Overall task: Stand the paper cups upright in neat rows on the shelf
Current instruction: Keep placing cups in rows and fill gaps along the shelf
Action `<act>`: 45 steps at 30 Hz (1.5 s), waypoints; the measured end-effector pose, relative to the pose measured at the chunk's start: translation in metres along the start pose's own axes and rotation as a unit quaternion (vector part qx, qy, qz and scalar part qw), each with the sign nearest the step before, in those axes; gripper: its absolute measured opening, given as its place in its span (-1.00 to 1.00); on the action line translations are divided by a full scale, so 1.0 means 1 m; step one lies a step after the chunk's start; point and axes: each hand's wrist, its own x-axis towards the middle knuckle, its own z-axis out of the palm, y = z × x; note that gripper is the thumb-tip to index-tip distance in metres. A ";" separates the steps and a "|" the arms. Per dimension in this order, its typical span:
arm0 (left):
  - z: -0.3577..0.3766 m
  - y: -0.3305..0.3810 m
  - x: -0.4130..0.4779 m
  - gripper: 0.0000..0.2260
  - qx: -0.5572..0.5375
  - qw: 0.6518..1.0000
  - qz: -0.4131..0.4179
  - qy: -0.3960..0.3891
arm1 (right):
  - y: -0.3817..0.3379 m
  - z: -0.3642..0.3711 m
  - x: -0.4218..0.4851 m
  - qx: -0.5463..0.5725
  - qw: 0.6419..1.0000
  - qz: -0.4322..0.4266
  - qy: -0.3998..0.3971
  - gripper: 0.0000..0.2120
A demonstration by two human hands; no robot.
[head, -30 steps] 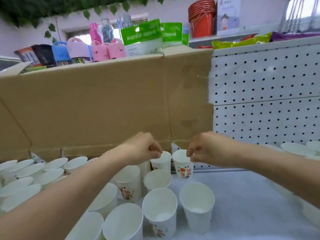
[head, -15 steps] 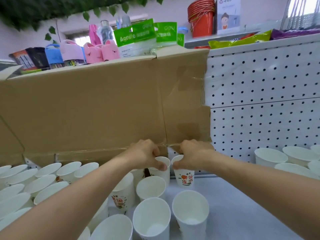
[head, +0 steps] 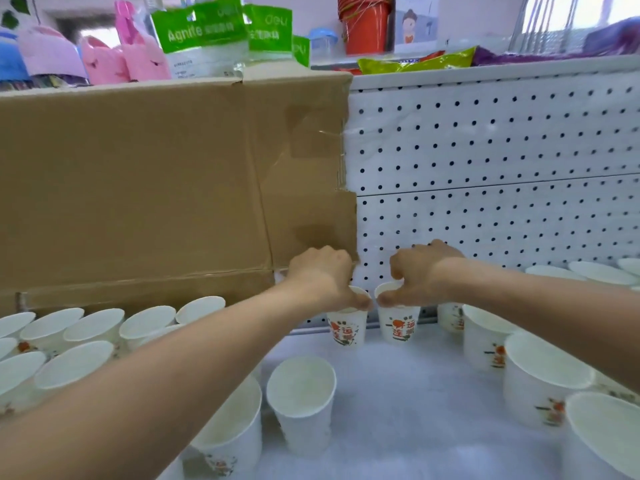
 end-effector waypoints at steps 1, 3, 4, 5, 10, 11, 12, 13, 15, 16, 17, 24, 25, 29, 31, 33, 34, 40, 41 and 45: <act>0.001 0.004 0.002 -0.49 0.002 1.000 0.000 0.005 | 0.002 0.001 0.000 -0.002 1.000 -0.001 0.001 -0.42; 0.002 0.009 0.006 -0.49 0.006 1.000 -0.002 0.009 | 0.006 0.003 0.000 -0.010 1.000 -0.005 0.002 -0.39; 0.003 0.012 0.007 -0.49 0.007 1.000 -0.005 0.008 | 0.007 0.003 -0.001 -0.014 1.000 -0.005 0.004 -0.37; 0.003 0.014 0.008 -0.49 0.008 1.000 -0.010 0.006 | 0.009 0.004 -0.001 -0.016 1.000 -0.005 0.007 -0.35; 0.006 0.021 0.012 -0.48 0.001 1.000 -0.017 0.016 | 0.014 0.003 -0.002 -0.028 0.999 -0.009 0.016 -0.39; 0.006 0.022 0.013 -0.47 0.002 1.000 -0.017 0.021 | 0.015 0.003 -0.002 -0.026 1.000 -0.007 0.017 -0.40; 0.007 0.022 0.013 -0.46 0.004 1.000 -0.016 0.025 | 0.016 0.003 -0.003 -0.023 1.000 -0.003 0.016 -0.42; 0.007 0.022 0.013 -0.46 0.006 0.999 -0.016 0.028 | 0.016 0.003 -0.004 -0.019 1.000 -0.001 0.014 -0.43; 0.007 0.022 0.013 -0.44 0.015 0.999 -0.021 0.027 | 0.017 0.004 -0.006 -0.013 1.000 0.002 0.010 -0.43; 0.007 0.022 0.013 -0.44 0.021 0.999 -0.025 0.023 | 0.017 0.003 -0.007 -0.008 1.000 0.003 0.009 -0.43; 0.006 0.022 0.012 -0.43 0.028 0.999 -0.030 0.018 | 0.018 0.003 -0.008 -0.005 1.000 0.002 0.008 -0.41; -0.034 -0.018 -0.042 -0.45 -0.176 0.984 0.027 -0.029 | 0.002 -0.013 -0.029 0.155 0.984 -0.072 0.051 -0.51; -0.042 -0.030 -0.058 -0.46 -0.192 0.979 0.047 -0.041 | -0.006 -0.018 -0.035 0.223 0.967 -0.116 0.033 -0.53; -0.065 -0.079 -0.122 -0.27 -0.175 0.971 0.056 -0.150 | -0.054 -0.037 -0.065 0.312 0.915 -0.247 -0.073 -0.41; -0.066 -0.095 -0.146 -0.21 -0.139 0.968 0.047 -0.206 | -0.077 -0.036 -0.073 0.278 0.911 -0.291 -0.086 -0.38; -0.061 -0.100 -0.160 -0.18 -0.091 0.969 0.053 -0.222 | -0.095 -0.032 -0.077 0.240 0.916 -0.309 -0.092 -0.31; -0.058 -0.099 -0.163 -0.18 -0.072 0.971 0.061 -0.221 | -0.101 -0.029 -0.078 0.221 0.921 -0.308 -0.096 -0.25; -0.044 -0.087 -0.164 -0.28 -0.019 0.979 0.097 -0.178 | -0.107 -0.024 -0.081 0.185 0.935 -0.286 -0.095 -0.30; -0.044 -0.085 -0.162 -0.29 -0.017 0.981 0.101 -0.166 | -0.102 -0.024 -0.081 0.180 0.940 -0.273 -0.095 -0.30; -0.045 -0.069 -0.146 -0.33 -0.014 0.986 0.116 -0.121 | -0.064 -0.029 -0.080 0.146 0.967 -0.184 -0.094 -0.34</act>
